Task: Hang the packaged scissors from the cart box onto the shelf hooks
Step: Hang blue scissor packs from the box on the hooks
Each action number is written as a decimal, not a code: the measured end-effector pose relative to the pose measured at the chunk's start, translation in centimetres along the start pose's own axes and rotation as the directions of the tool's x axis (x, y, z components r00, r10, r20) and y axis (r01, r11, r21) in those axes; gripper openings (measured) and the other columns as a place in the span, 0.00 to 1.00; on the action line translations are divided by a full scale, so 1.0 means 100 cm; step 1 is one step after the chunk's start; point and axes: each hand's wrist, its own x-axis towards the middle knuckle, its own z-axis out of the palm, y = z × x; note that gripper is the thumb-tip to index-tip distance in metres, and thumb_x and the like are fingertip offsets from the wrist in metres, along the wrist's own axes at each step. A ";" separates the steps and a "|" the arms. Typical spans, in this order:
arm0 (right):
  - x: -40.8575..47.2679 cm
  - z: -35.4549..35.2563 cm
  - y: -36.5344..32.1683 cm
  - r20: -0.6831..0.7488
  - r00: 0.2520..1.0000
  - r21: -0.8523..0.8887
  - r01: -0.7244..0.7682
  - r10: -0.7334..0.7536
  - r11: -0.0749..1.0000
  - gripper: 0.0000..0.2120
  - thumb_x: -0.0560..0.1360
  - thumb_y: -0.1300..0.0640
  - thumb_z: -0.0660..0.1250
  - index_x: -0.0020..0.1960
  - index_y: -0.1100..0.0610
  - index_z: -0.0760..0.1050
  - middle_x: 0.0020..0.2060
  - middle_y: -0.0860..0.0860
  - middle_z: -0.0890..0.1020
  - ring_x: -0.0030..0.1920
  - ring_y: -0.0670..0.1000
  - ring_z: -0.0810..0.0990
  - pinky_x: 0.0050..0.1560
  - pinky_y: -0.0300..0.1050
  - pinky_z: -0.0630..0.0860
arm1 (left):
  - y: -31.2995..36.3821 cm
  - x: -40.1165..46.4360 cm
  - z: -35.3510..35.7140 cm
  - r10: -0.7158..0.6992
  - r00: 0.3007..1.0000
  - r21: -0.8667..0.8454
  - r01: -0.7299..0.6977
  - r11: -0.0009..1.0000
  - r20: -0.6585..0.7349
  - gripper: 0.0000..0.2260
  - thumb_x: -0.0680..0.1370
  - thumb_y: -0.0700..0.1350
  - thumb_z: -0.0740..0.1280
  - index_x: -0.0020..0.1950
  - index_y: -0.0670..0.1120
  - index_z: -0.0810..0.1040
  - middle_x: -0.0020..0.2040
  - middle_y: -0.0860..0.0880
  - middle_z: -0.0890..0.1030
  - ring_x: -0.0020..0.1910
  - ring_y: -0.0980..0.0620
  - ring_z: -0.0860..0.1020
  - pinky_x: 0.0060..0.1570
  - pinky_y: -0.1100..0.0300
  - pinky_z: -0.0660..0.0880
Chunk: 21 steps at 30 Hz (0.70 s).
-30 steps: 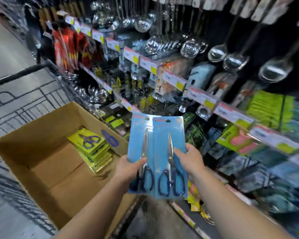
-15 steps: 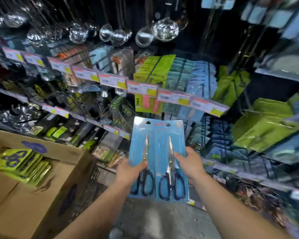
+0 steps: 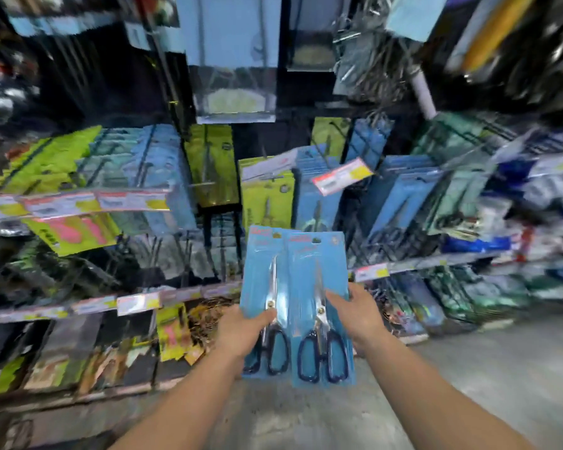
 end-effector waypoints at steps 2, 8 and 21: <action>0.001 -0.025 0.010 -0.060 0.997 0.062 -0.043 0.046 0.997 0.09 0.77 0.56 0.69 0.56 0.56 0.78 0.48 0.51 0.84 0.45 0.50 0.81 0.46 0.45 0.78 | 0.008 0.001 0.026 0.016 0.999 0.010 -0.016 1.000 0.035 0.14 0.71 0.47 0.78 0.52 0.45 0.81 0.47 0.50 0.84 0.44 0.55 0.81 0.38 0.64 0.73; -0.002 -0.074 0.022 -0.185 0.976 0.228 -0.074 0.118 0.971 0.02 0.77 0.59 0.68 0.49 0.55 0.78 0.41 0.51 0.83 0.39 0.51 0.80 0.43 0.46 0.77 | 0.033 -0.002 0.078 0.090 0.981 0.019 -0.094 0.995 0.173 0.05 0.74 0.46 0.75 0.46 0.50 0.81 0.47 0.51 0.84 0.45 0.55 0.81 0.45 0.60 0.74; 0.042 -0.122 0.004 -0.338 0.920 0.326 -0.086 0.201 0.942 0.12 0.78 0.50 0.66 0.50 0.58 0.78 0.47 0.63 0.83 0.40 0.54 0.78 0.51 0.58 0.79 | 0.071 0.058 0.149 0.052 0.947 0.085 -0.083 0.993 0.317 0.17 0.73 0.55 0.74 0.55 0.46 0.80 0.54 0.49 0.83 0.49 0.52 0.80 0.51 0.57 0.72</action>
